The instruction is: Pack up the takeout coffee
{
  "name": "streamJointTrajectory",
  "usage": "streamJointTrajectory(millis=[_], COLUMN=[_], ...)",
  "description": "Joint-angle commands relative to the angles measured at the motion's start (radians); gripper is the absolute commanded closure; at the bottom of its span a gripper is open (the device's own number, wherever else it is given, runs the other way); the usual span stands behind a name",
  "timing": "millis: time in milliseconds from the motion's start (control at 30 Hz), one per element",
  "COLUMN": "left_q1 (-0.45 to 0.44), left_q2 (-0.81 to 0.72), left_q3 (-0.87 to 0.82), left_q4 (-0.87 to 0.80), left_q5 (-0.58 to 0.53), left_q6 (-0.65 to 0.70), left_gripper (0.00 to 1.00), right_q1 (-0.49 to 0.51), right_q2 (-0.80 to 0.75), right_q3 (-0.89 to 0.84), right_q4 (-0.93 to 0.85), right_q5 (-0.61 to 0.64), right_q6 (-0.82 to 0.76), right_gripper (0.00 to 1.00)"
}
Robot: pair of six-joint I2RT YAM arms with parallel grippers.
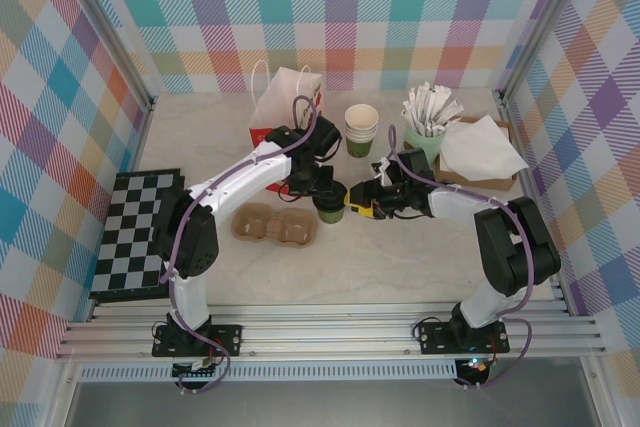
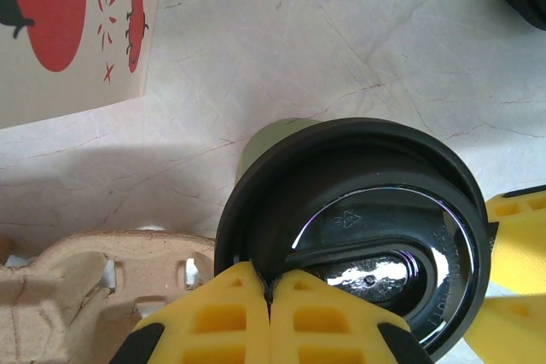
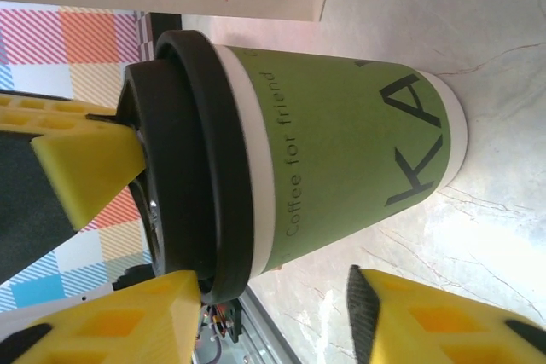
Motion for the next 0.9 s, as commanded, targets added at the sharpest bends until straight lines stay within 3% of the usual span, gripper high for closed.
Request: streamJointTrajectory(millis=[0, 167, 400, 567, 667, 867], left_q1=[-0.017, -0.017, -0.016, 0.009, 0.012, -0.001], left_q2=[0.035, 0.037, 0.047, 0.014, -0.029, -0.071], left_q3=[-0.001, -0.066, -0.273, -0.179, -0.093, -0.093], left_q4=[-0.022, -0.007, 0.068, 0.017, -0.001, 0.082], left_q5=[0.005, -0.006, -0.001, -0.023, -0.052, -0.047], left_q6=[-0.014, -0.028, -0.061, -0.069, -0.153, -0.378], left_gripper=[1.00, 1.00, 1.00, 1.00, 1.00, 1.00], right_q1=[0.009, 0.008, 0.008, 0.008, 0.008, 0.010], right_q2=[0.044, 0.091, 0.129, 0.069, -0.031, -0.174], right_q3=[0.005, -0.048, -0.122, -0.068, -0.052, -0.141], right_q4=[-0.019, -0.067, -0.100, -0.041, 0.055, 0.227], right_q5=[0.056, 0.160, 0.206, 0.130, 0.124, 0.170], right_q6=[0.011, 0.037, 0.025, 0.084, 0.164, 0.251], right_gripper=[0.58, 0.68, 0.69, 0.66, 0.62, 0.56])
